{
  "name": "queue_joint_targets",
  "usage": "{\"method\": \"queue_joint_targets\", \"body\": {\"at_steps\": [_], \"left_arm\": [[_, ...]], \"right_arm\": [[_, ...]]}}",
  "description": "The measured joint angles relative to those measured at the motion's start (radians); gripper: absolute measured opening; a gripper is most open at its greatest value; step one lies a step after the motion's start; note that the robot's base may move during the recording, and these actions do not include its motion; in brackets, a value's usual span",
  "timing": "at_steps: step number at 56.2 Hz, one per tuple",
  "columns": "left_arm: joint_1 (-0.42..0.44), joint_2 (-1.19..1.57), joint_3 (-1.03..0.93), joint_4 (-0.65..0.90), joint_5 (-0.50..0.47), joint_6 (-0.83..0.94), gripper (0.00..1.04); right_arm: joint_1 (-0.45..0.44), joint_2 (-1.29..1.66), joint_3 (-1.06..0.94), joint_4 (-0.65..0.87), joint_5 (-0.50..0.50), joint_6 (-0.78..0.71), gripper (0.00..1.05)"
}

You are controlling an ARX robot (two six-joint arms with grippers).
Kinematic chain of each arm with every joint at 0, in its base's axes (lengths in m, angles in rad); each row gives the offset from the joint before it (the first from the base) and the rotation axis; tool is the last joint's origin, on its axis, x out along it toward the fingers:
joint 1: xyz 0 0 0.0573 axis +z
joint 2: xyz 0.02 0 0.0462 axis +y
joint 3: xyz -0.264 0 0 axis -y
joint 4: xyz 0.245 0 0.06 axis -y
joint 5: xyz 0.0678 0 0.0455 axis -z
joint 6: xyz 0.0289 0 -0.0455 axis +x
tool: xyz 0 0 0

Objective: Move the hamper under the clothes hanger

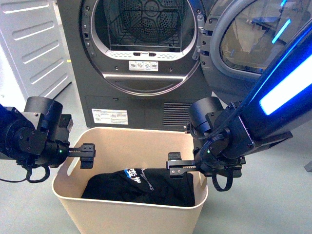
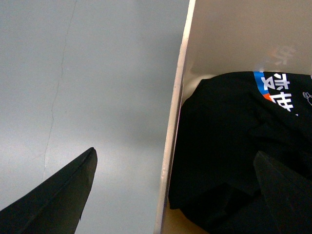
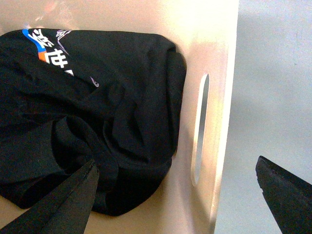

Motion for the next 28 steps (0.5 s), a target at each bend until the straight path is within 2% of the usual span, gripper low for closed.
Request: {"method": "queue_joint_targets", "body": {"at_steps": [11, 15, 28], "left_arm": [[0.000, 0.008, 0.003, 0.000, -0.006, 0.001, 0.98], [0.000, 0.016, 0.003, 0.000, -0.006, 0.000, 0.98], [-0.001, 0.035, 0.011, 0.000, -0.013, 0.000, 0.98]], "right_arm": [[0.012, 0.005, 0.017, -0.008, 0.008, 0.005, 0.96], [0.014, 0.015, 0.022, -0.011, 0.011, 0.005, 0.90], [0.015, 0.032, 0.022, -0.015, 0.026, 0.005, 0.91]]}}
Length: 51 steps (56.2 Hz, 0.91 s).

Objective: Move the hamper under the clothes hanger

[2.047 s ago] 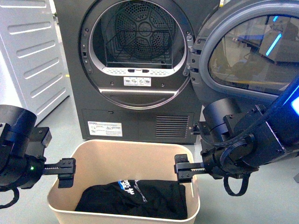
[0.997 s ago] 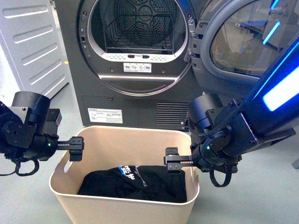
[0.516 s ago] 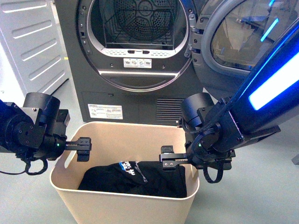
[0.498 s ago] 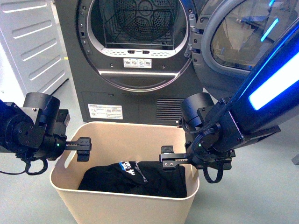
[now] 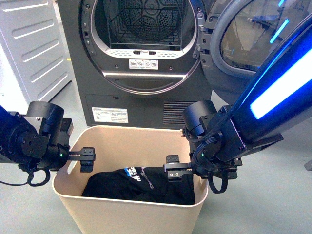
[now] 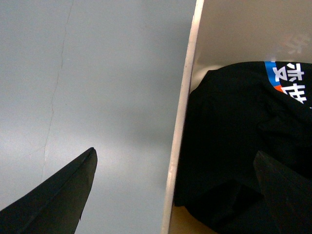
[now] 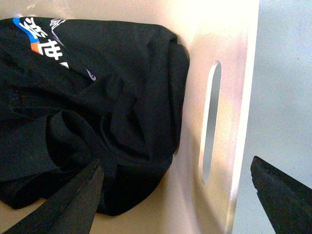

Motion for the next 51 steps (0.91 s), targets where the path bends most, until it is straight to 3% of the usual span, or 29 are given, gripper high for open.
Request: {"method": "queue_joint_targets", "body": {"at_steps": [19, 27, 34, 38, 43, 51], "left_arm": [[-0.010, 0.014, 0.007, 0.002, -0.003, 0.000, 0.98], [-0.013, 0.019, 0.008, 0.005, -0.003, 0.000, 0.98], [-0.013, 0.020, 0.010, 0.008, -0.002, 0.000, 0.98], [-0.013, 0.021, 0.011, 0.009, -0.003, 0.004, 0.98], [-0.013, 0.021, 0.011, 0.009, -0.019, 0.011, 0.80], [-0.013, 0.021, 0.011, 0.009, -0.019, 0.011, 0.60]], "right_arm": [[-0.008, 0.019, 0.000, 0.000, 0.017, 0.002, 0.91], [-0.011, 0.032, 0.000, 0.000, 0.020, 0.007, 0.85], [-0.013, 0.032, 0.000, 0.000, 0.020, 0.009, 0.71], [-0.014, 0.032, 0.000, -0.005, 0.020, 0.010, 0.57], [-0.017, 0.032, 0.004, -0.017, 0.021, 0.011, 0.37], [-0.020, 0.032, 0.020, -0.029, 0.025, 0.011, 0.18]]}}
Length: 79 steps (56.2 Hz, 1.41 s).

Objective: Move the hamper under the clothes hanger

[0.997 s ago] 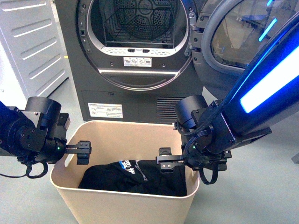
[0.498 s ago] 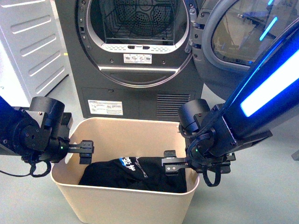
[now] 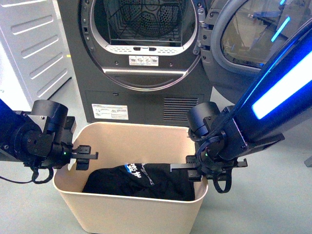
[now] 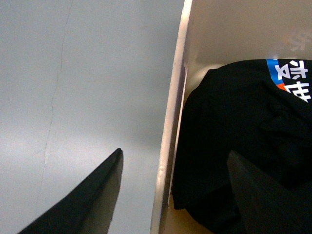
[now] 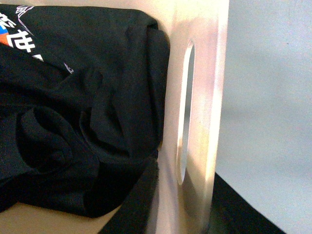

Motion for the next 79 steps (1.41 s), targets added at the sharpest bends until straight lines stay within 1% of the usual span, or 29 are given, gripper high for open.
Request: {"method": "queue_joint_targets", "body": {"at_steps": [5, 7, 12, 19, 34, 42, 63, 79], "left_arm": [[0.000, 0.000, 0.000, 0.000, 0.000, 0.000, 0.48], [0.000, 0.000, 0.000, 0.000, 0.000, 0.000, 0.41], [0.000, 0.000, 0.000, 0.000, 0.001, 0.000, 0.23], [0.001, 0.000, 0.000, 0.000, 0.005, 0.001, 0.05], [0.002, -0.010, 0.000, -0.020, 0.008, 0.000, 0.04], [0.002, -0.037, -0.005, -0.042, 0.010, 0.002, 0.04], [0.001, -0.106, -0.014, -0.058, 0.000, 0.013, 0.04], [-0.006, -0.107, -0.034, -0.055, -0.008, 0.011, 0.04]], "right_arm": [[-0.003, 0.000, 0.003, -0.006, 0.006, 0.004, 0.06], [-0.006, 0.000, 0.006, -0.011, 0.002, 0.016, 0.02], [-0.006, 0.000, 0.014, -0.016, 0.003, 0.024, 0.03], [-0.007, 0.000, 0.016, -0.027, 0.003, 0.026, 0.03], [-0.009, 0.000, 0.042, -0.049, 0.008, 0.023, 0.03], [-0.022, 0.000, 0.026, -0.036, -0.023, 0.034, 0.03], [-0.028, -0.033, -0.016, 0.027, -0.019, 0.022, 0.03], [-0.024, -0.043, -0.021, 0.033, -0.019, 0.006, 0.03]]}}
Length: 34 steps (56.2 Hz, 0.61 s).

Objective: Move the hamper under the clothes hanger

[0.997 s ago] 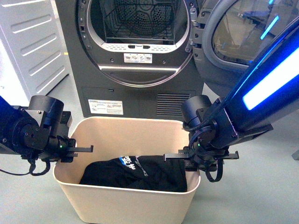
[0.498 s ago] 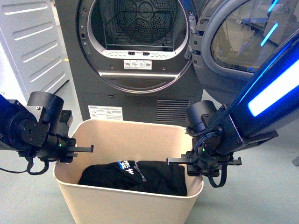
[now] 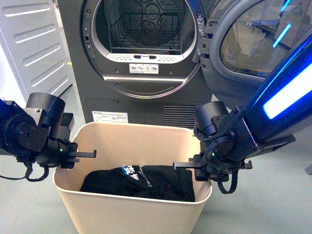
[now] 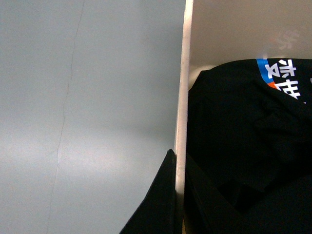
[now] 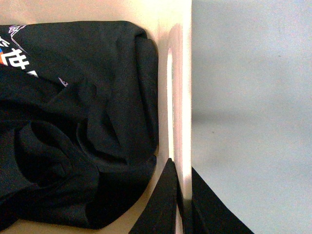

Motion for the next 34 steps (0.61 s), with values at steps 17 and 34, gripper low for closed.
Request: {"method": "queue_joint_targets", "body": {"at_steps": [17, 34], "left_arm": [[0.001, 0.000, -0.015, 0.016, -0.001, 0.000, 0.04], [0.003, 0.000, -0.027, 0.022, 0.000, -0.003, 0.04]], "right_arm": [[0.002, -0.001, -0.004, 0.003, 0.004, -0.004, 0.03], [-0.007, -0.020, -0.013, 0.007, 0.002, -0.014, 0.03]]}}
